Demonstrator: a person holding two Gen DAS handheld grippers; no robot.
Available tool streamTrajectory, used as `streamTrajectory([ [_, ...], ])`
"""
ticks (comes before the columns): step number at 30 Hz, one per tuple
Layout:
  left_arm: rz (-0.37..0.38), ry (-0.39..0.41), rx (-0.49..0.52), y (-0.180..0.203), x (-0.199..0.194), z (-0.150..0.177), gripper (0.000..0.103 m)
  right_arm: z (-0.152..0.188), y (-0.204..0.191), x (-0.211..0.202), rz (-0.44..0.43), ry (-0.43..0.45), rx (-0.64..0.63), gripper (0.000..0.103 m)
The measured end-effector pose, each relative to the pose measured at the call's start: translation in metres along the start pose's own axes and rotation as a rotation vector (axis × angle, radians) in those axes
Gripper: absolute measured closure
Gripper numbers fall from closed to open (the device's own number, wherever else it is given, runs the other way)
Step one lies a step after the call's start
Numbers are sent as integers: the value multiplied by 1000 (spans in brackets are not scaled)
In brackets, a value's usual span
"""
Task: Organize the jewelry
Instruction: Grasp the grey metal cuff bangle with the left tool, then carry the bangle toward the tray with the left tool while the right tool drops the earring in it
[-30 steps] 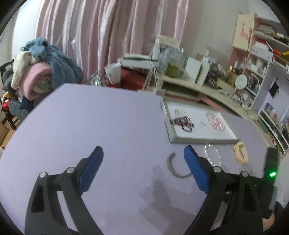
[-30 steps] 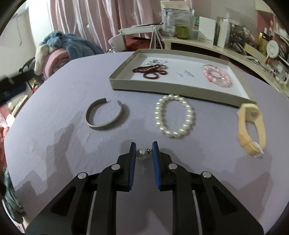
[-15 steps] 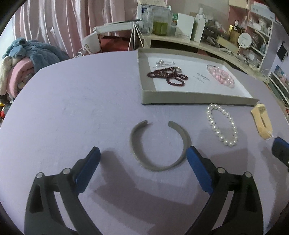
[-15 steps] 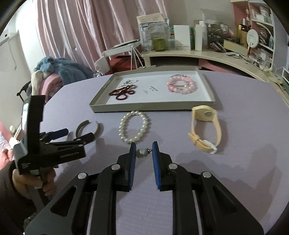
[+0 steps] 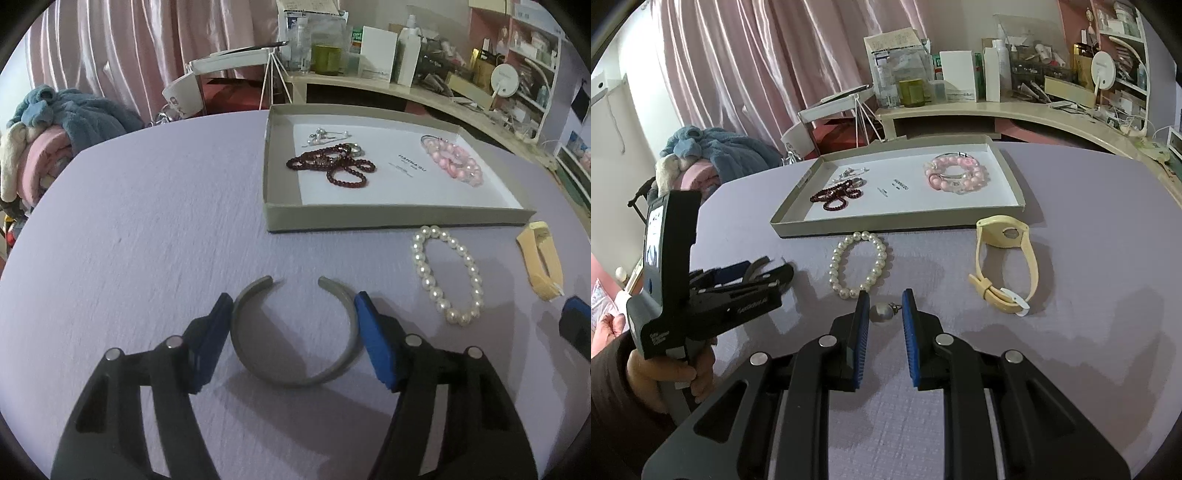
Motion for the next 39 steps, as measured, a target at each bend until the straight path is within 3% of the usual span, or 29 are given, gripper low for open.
streamTrajectory([
  [4,18,52,-25,-11,-23,3,36,-2,-2,-8,-3,26,-1,84],
  [11,61,258,-36,-21,-105,-2,37,-9,-6,-29,-9,89,-1,84],
  [16,90,341,-25,-16,-141,-1,36,-11,-10,-40,-9,120,-8,84],
  [28,124,352,-11,-4,-154,4,36,-18,-3,-47,17,152,-4,84],
  [34,133,351,-27,-5,-145,-8,36,-66,14,-41,57,209,31,84],
  [39,142,358,-41,-4,-135,-26,36,-111,31,-3,74,179,70,84],
])
Point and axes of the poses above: each gripper's, at about its wrist camera, not at the fingertips, and x roughly the way its jaws point, y to its right, z to its underside, the point moved 1 cm from there along x, roughly the way its jaws point, and after that the axes turned 6 degrees about -y, right-handed, at the moved point
